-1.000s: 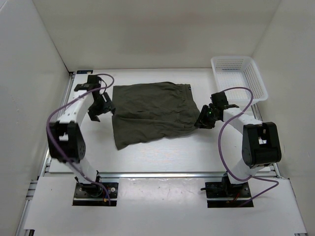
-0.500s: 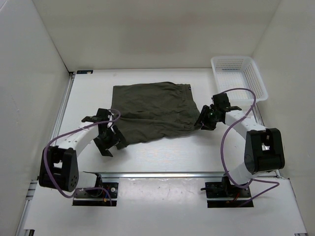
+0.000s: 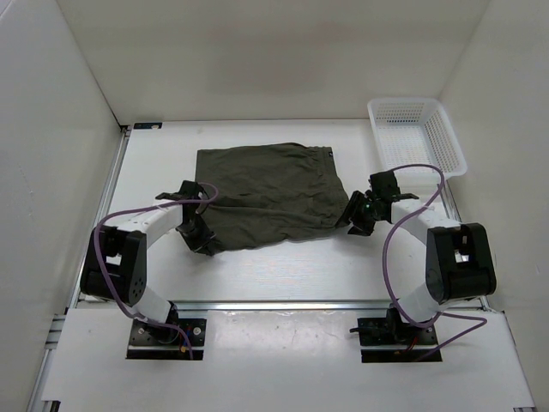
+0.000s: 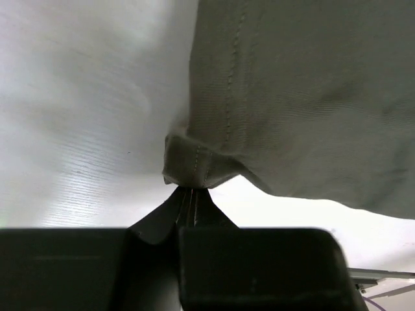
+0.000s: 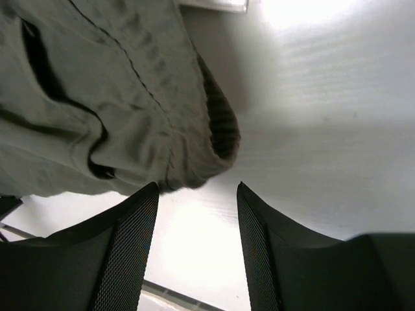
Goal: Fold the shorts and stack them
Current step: Flatten the shorts out, then fold the shorts
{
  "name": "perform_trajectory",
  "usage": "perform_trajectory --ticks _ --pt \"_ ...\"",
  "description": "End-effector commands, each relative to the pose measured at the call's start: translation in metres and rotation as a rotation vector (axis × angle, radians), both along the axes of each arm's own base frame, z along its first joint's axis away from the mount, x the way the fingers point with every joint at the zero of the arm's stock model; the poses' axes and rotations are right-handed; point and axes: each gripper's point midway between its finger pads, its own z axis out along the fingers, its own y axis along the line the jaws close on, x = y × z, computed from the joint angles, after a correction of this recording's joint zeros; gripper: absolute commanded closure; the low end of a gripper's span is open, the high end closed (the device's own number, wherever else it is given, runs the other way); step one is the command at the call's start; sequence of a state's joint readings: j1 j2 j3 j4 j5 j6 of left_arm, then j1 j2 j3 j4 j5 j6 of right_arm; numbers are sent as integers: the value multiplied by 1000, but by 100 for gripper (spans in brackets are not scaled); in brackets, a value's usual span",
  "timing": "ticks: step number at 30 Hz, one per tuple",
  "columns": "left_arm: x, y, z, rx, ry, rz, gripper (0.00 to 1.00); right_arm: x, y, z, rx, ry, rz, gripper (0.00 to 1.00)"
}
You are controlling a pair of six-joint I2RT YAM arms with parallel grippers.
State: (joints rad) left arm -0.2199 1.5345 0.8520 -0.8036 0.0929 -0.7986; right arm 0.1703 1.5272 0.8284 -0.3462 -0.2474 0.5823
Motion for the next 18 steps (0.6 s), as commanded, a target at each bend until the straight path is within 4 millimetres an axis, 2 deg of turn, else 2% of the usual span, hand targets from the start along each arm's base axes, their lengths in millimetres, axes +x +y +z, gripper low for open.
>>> perform_trajectory --ticks 1,2,4,5,7,9,11,17,18 --pt "21 -3 16 -2 -88 -11 90 19 5 1 35 -57 -30 45" --pt "21 -5 19 -16 -99 -13 90 20 4 -4 30 -47 -43 51" --pt "29 -6 32 -24 -139 -22 90 34 6 3 35 -76 -43 65" --pt "31 -7 35 -24 -142 -22 90 36 6 3 30 -77 -34 86" --pt "35 -4 51 -10 -172 -27 90 44 1 12 -14 -95 -26 100" --pt "34 2 60 23 -177 -31 90 49 -3 22 -44 -117 -14 100" --pt "39 3 73 28 -209 -37 90 45 -11 28 -91 -122 1 100" --pt "42 16 103 49 -250 -30 90 39 -19 69 -137 -168 40 100" --pt "41 18 102 61 -243 -28 90 38 -21 76 -146 -178 33 100"
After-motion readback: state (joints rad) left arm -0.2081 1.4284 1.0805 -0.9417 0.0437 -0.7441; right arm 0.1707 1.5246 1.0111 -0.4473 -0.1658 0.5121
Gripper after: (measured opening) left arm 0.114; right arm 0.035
